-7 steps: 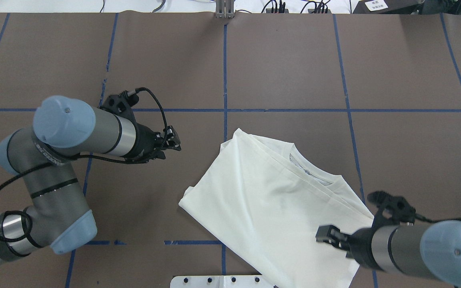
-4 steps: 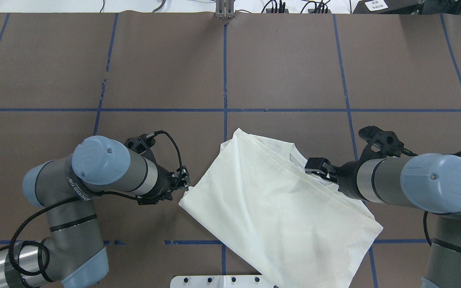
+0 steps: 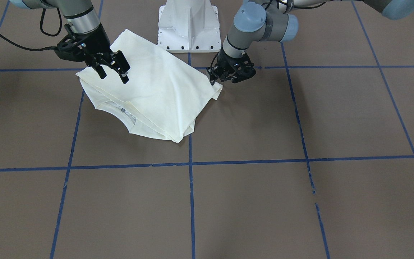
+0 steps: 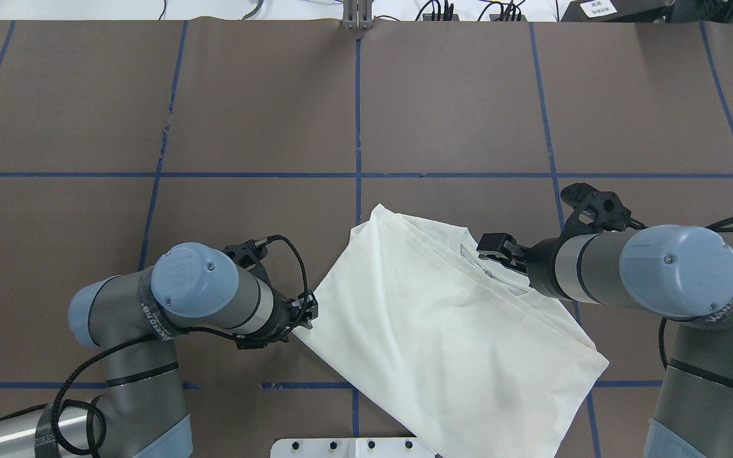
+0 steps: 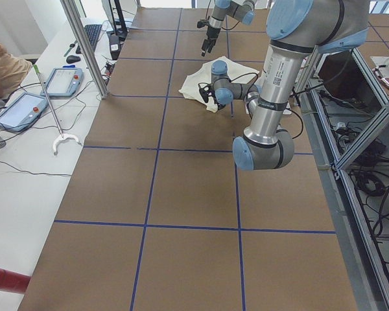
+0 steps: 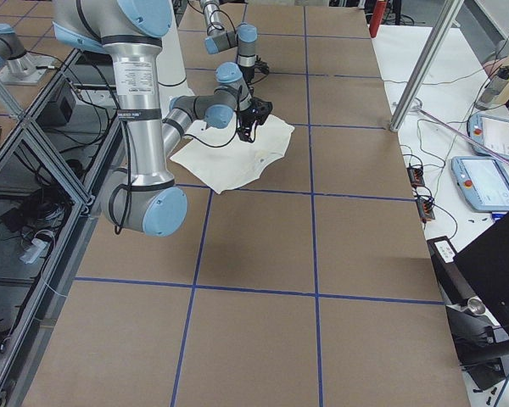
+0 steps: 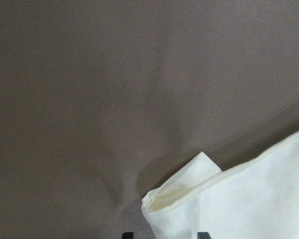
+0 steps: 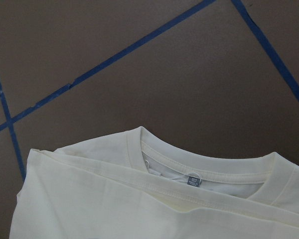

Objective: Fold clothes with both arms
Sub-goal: 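Grasp the shirt's corners with both grippers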

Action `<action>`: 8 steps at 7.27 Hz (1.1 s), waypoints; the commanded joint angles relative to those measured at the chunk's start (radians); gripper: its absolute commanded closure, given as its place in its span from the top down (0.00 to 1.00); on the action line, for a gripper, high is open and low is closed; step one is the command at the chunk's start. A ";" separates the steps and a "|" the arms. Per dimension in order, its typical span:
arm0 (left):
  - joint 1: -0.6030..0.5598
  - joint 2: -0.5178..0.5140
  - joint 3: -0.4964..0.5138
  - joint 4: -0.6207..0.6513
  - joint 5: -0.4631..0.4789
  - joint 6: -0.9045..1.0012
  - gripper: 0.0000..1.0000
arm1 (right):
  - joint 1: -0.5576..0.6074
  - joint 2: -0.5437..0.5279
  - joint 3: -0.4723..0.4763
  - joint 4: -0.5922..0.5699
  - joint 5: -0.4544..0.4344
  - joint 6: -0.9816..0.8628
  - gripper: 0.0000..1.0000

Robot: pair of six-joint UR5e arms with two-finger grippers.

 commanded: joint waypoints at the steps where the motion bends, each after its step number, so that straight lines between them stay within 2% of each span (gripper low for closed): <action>1: 0.001 -0.007 0.014 -0.002 0.021 0.010 0.42 | 0.005 0.007 -0.008 0.000 0.000 0.000 1.00; 2: 0.001 -0.007 0.036 -0.005 0.041 0.010 0.36 | 0.007 0.007 -0.006 0.000 0.000 0.000 1.00; 3: 0.001 -0.005 0.047 -0.014 0.043 0.010 0.27 | 0.005 0.007 -0.009 -0.002 0.000 0.000 1.00; 4: -0.003 -0.002 0.034 -0.014 0.046 0.012 0.00 | 0.004 0.007 -0.011 -0.002 0.000 0.000 1.00; 5: -0.013 0.005 0.031 -0.014 0.047 0.018 0.00 | 0.005 0.007 -0.011 -0.002 0.000 0.000 1.00; 6: -0.057 0.025 -0.004 -0.012 0.041 0.105 0.00 | 0.005 0.005 -0.012 -0.002 -0.001 0.000 1.00; 7: -0.116 0.042 -0.025 -0.003 0.041 0.151 0.00 | 0.005 0.007 -0.011 0.000 -0.010 0.001 1.00; 8: -0.214 0.021 0.000 -0.002 0.035 0.208 0.00 | 0.004 0.008 -0.011 0.006 -0.012 0.001 1.00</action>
